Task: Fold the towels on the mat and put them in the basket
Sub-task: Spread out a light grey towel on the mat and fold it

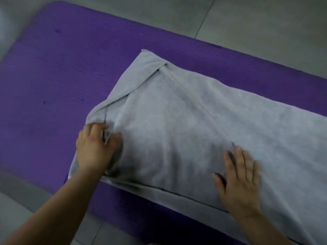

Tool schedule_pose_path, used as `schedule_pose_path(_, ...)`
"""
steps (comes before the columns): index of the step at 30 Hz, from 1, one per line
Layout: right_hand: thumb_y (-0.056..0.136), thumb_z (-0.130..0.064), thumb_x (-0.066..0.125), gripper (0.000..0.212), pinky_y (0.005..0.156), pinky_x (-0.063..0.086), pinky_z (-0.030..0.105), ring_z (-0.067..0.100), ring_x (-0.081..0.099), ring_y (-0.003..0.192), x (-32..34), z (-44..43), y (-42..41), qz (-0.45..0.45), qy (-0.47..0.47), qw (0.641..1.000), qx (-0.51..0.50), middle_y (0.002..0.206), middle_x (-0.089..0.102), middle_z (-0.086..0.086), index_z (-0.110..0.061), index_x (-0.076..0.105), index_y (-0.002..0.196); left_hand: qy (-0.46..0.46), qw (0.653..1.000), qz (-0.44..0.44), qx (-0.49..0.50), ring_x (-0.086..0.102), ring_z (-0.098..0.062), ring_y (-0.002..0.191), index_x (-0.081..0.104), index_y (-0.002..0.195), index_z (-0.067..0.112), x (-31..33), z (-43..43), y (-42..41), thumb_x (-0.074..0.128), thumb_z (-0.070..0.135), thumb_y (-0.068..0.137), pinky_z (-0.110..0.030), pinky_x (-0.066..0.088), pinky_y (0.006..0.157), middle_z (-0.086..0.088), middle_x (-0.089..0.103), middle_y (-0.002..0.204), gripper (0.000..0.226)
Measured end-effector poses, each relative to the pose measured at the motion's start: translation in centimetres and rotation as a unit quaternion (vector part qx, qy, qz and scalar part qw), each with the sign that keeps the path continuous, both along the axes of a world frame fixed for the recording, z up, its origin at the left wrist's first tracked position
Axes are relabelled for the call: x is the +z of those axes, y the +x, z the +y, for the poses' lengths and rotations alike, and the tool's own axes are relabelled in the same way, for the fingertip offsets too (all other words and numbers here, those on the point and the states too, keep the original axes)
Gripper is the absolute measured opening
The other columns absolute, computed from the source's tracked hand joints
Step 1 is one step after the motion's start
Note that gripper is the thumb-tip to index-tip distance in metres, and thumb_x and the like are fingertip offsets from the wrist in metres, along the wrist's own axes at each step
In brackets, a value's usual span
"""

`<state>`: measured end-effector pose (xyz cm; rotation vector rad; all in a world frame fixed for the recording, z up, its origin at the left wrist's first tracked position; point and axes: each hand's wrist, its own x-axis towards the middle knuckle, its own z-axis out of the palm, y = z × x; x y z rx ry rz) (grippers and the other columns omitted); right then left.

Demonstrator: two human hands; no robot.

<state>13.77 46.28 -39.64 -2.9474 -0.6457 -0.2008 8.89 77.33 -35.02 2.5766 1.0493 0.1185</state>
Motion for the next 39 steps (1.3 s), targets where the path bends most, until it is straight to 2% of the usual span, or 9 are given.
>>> schedule_pose_path(4,0.096,-0.047,0.012,0.05,0.103,0.018,0.036,0.03,0.042,0.106,0.8,1.3,-2.6,0.027,0.046,0.99,0.133,0.116,0.047,0.012,-0.014,0.048,0.106,-0.032,0.998,0.029,0.049,0.048,-0.043,0.1,0.06,0.099,-0.006,-0.7,-0.2,-3.9,0.071,0.011,0.077,-0.044,0.037,0.086,-0.027,0.056,0.105,0.03)
schedule_pose_path(8,0.076,-0.046,0.044,0.027,0.071,0.03,0.028,0.016,0.039,0.074,1.3,3.5,-5.2,0.055,0.053,0.953,0.292,0.069,0.06,-0.002,-0.02,0.053,0.074,-0.027,0.998,0.046,0.042,0.047,-0.043,0.101,0.057,0.107,-0.006,-0.4,0.5,-5.4,0.066,0.008,0.08,-0.045,0.036,0.087,-0.029,0.053,0.106,0.032)
schedule_pose_path(11,0.063,-0.035,0.064,0.017,0.062,0.037,0.022,0.011,0.049,0.061,1.0,4.2,-6.4,0.073,0.041,0.952,0.295,0.059,0.058,-0.007,-0.022,0.055,0.07,-0.009,0.998,0.059,0.023,0.048,-0.044,0.102,0.059,0.109,-0.007,0.2,0.6,-6.4,0.062,0.004,0.082,-0.046,0.037,0.085,-0.03,0.055,0.106,0.029)
schedule_pose_path(14,0.046,-0.025,0.084,0.043,0.044,0.043,0.014,0.007,0.056,0.047,1.6,4.8,-6.8,0.134,0.063,0.95,0.274,0.058,0.06,-0.009,-0.021,0.058,0.08,0.015,1.0,0.012,-0.024,0.056,-0.045,0.092,0.065,0.101,-0.006,1.0,0.3,-7.4,0.061,-0.001,0.082,-0.047,0.044,0.078,-0.028,0.062,0.095,0.02)
schedule_pose_path(16,0.058,-0.023,0.071,0.015,0.039,0.04,0.014,0.006,0.054,0.043,2.0,4.7,-7.4,0.133,0.089,0.94,0.301,0.055,0.058,-0.01,-0.023,0.065,0.072,0.058,0.992,-0.015,-0.113,0.061,-0.041,0.075,0.07,0.09,-0.004,1.3,0.4,-8.2,0.058,0.009,0.082,-0.046,0.049,0.066,-0.023,0.065,0.082,0.019)
schedule_pose_path(22,0.064,-0.027,0.039,0.01,0.039,0.033,0.014,0.003,0.05,0.04,1.5,3.8,-9.5,0.155,0.04,0.905,0.395,0.049,0.052,-0.011,-0.026,0.037,0.074,0.121,0.944,0.013,-0.307,0.05,-0.019,0.08,0.074,0.084,0.005,0.1,1.1,-11.1,0.022,0.042,0.098,-0.041,0.051,0.055,-0.012,0.07,0.078,0.066)
schedule_pose_path(26,0.07,-0.04,0.039,0.025,0.042,0.033,0.017,0.006,0.052,0.041,2.1,4.0,-8.8,0.152,0.041,0.911,0.382,0.048,0.052,-0.01,-0.025,0.055,0.058,0.104,0.941,0.099,-0.306,0.067,-0.026,0.073,0.074,0.08,0.009,0.7,0.8,-10.9,0.011,0.057,0.094,-0.042,0.053,0.057,-0.008,0.072,0.079,0.08)
schedule_pose_path(33,0.085,-0.033,0.038,0.034,0.098,0.027,0.037,0.033,0.049,0.108,2.9,3.9,0.1,0.032,0.102,0.988,0.109,0.11,0.065,0.022,-0.014,0.048,0.112,0.082,0.964,-0.018,-0.254,0.065,-0.034,0.068,0.071,0.081,0.003,1.5,0.4,-2.5,0.04,0.036,0.086,-0.042,0.051,0.063,-0.016,0.068,0.079,0.045)
schedule_pose_path(39,0.094,-0.049,0.021,0.067,0.1,0.016,0.042,0.046,0.051,0.115,1.5,-0.6,4.4,0.065,-0.031,0.997,0.005,0.126,0.052,0.03,0.001,0.055,0.122,0.031,0.981,0.035,-0.186,0.052,-0.033,0.109,0.061,0.114,0.009,1.1,-0.4,8.2,0.046,0.024,0.092,-0.036,0.042,0.085,-0.014,0.057,0.119,0.031)
